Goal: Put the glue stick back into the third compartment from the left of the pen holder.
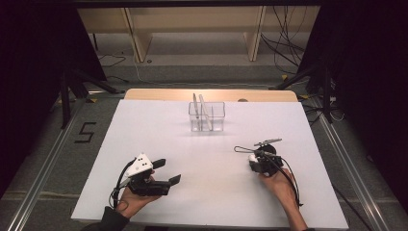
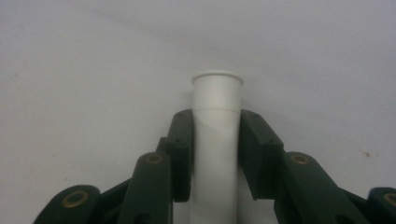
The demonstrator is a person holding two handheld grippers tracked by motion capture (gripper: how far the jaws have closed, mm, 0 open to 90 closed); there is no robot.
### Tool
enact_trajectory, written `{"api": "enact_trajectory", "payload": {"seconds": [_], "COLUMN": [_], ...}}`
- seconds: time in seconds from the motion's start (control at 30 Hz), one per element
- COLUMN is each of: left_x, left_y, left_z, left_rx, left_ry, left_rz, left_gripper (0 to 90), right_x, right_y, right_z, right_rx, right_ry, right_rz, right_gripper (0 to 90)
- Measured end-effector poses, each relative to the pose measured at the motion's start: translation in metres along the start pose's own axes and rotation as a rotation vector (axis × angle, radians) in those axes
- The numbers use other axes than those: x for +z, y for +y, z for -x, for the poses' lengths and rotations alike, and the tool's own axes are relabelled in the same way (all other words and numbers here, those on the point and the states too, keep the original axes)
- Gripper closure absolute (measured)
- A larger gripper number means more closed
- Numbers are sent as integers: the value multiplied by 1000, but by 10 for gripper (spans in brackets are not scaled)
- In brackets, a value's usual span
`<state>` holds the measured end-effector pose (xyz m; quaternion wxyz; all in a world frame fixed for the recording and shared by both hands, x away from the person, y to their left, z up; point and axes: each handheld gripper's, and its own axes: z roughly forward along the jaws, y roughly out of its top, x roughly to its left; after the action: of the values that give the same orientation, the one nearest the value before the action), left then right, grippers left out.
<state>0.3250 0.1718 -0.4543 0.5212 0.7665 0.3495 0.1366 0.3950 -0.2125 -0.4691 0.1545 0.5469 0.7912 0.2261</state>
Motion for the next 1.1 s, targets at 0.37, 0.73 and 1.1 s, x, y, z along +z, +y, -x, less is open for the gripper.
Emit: {"api": "enact_trajectory", "payload": {"seconds": [0.37,0.73,1.1], "left_x": [0,0,0], "left_y": [0,0,0], "left_z": [-1,-1,-1], "left_rx": [-2,-1,2], "left_ry": [1,2,3], "left_rz": [1,-1,1], "left_gripper": [172,172,172], "right_x": [-5,-13,-19], "right_y": [-1,-4,-10], "right_z": [1,4,5], "right_rx": [-9,-19,-53], "right_ry": [41,68,75], "right_rz": [32,106,191], "right_gripper": [678,681,684]}}
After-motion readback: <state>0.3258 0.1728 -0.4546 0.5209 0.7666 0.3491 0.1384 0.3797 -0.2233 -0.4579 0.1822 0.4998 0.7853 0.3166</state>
